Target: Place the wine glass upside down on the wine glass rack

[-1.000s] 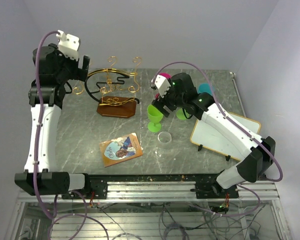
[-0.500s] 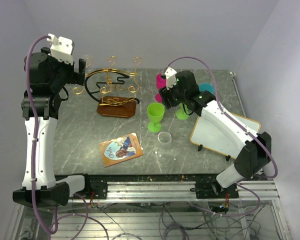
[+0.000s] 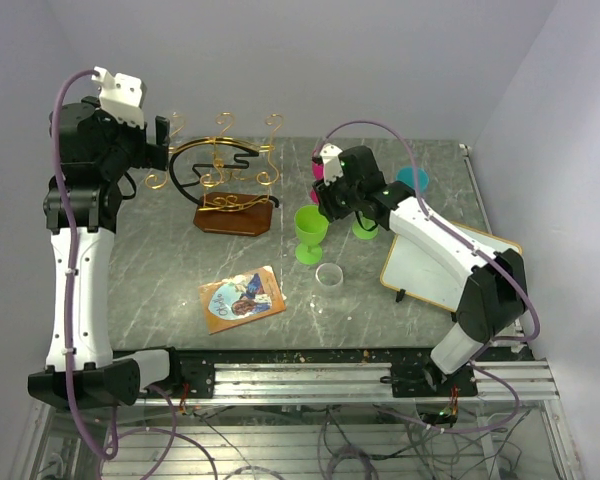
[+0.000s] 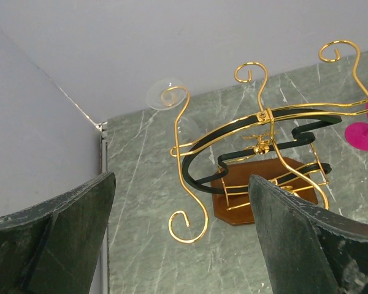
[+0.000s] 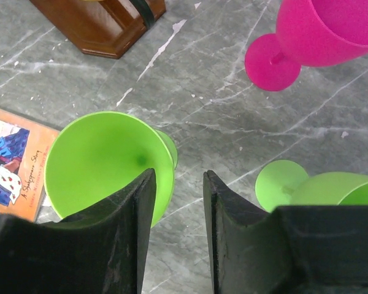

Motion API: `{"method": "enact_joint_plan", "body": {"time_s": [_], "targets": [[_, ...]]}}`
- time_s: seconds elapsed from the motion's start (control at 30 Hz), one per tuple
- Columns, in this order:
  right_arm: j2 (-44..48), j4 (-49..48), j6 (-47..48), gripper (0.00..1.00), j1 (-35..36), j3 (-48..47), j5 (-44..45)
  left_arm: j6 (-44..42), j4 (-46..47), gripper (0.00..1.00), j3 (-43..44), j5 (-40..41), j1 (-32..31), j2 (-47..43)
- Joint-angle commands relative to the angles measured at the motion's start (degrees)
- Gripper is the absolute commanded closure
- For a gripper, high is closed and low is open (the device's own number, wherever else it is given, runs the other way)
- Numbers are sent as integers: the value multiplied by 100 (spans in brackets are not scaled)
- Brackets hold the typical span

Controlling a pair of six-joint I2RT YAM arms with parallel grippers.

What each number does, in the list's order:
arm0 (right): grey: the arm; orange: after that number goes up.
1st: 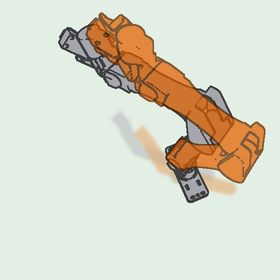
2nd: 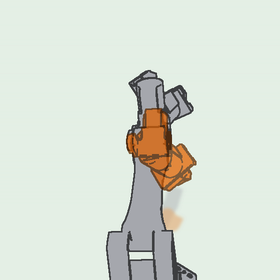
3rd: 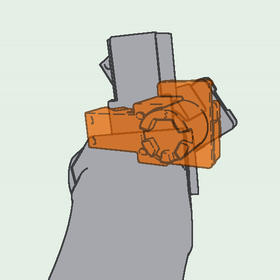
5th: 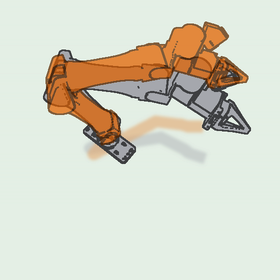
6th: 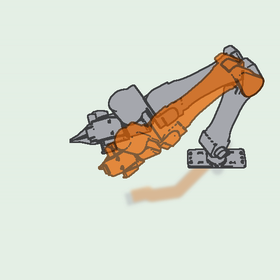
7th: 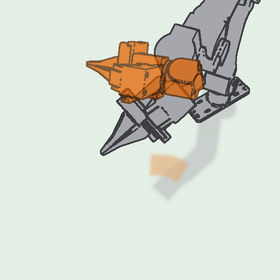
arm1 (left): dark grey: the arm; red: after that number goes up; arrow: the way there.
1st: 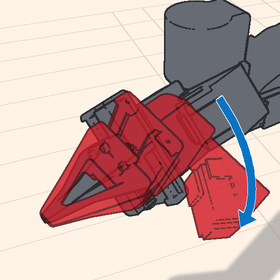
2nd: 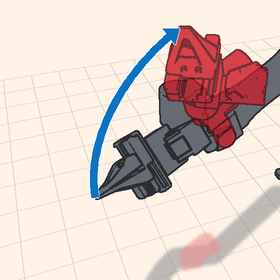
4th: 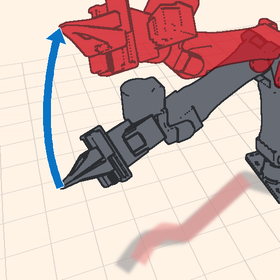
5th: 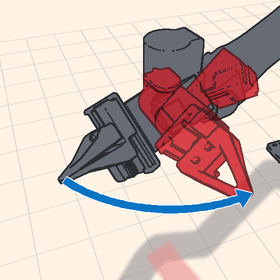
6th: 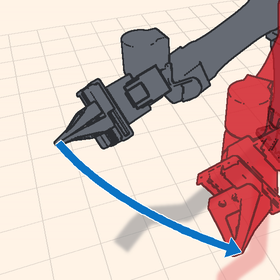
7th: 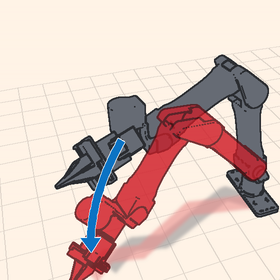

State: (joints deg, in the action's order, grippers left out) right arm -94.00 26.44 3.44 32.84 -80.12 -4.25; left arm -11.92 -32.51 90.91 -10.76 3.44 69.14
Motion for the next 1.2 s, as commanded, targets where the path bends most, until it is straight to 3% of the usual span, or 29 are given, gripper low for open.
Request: {"method": "enact_joint_plan", "body": {"time_s": [0.0, 0.47, 0.9, 1.17], "targets": [[-100, -80, -15, 65, 3, 57, -79, 78, -36, 0, 131, -138, 69, 99], [-260, 16, 50, 76, 10, 34, -36, 94, 67, 1, 112, 48, 79, 170], [-388, 15, 82, 79, 11, 7, 48, 53, 87, 0, 42, 88, 82, 3], [-190, -34, 124, 98, -26, -12, 77, 405, 182, 1, 41, 123, 161, 67]]}}
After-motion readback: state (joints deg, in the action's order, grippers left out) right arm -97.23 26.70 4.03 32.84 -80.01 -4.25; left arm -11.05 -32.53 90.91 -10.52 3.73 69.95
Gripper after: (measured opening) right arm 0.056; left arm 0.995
